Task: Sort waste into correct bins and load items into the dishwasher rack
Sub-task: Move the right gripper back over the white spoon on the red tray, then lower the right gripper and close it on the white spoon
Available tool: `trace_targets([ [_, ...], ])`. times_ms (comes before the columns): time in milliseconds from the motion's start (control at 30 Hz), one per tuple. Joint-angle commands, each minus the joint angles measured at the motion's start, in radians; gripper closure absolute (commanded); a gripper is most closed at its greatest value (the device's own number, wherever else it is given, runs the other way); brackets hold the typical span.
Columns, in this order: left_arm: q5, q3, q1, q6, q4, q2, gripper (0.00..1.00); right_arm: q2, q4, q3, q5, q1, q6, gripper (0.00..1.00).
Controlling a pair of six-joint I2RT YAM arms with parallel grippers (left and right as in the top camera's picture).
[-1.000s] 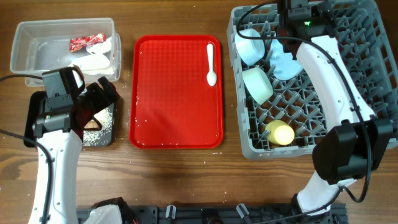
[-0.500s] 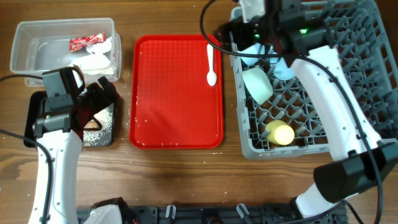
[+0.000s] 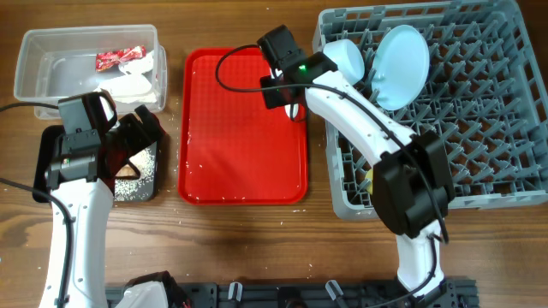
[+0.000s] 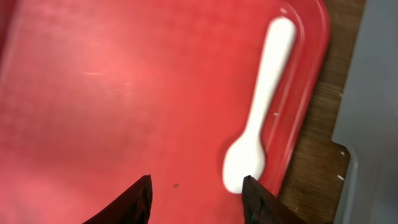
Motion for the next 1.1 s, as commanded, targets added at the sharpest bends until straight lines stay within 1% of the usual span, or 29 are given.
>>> trace_targets([
  [0,-0.003,0.014,0.007,0.001,0.0,-0.009,0.0,0.055,-0.002,-0.003,0.037,-0.004,0.068,0.52],
  [233,-0.003,0.014,0.007,0.001,0.0,-0.009,0.0,0.114,-0.031,-0.003,0.09,-0.009,0.144,0.53],
  [400,-0.003,0.014,0.007,0.001,0.0,-0.009,0.0,0.138,-0.039,-0.003,0.095,-0.02,0.182,0.6],
  [633,-0.003,0.014,0.007,0.002,0.0,-0.009,0.0,0.174,-0.027,-0.005,0.095,-0.05,0.186,0.62],
  [667,-0.003,0.014,0.007,0.001,0.0,-0.009,0.0,0.174,-0.016,-0.005,0.094,-0.05,0.186,0.64],
  [733,-0.003,0.014,0.007,0.001,0.0,-0.009,0.0,0.176,-0.01,-0.005,0.085,-0.05,0.187,0.71],
  [800,-0.003,0.014,0.007,0.002,0.0,-0.009,0.0,0.178,-0.009,-0.005,0.069,-0.05,0.186,0.73],
  [1067,-0.003,0.014,0.007,0.001,0.0,-0.009,0.0,0.214,-0.009,-0.005,0.026,-0.05,0.185,0.74],
])
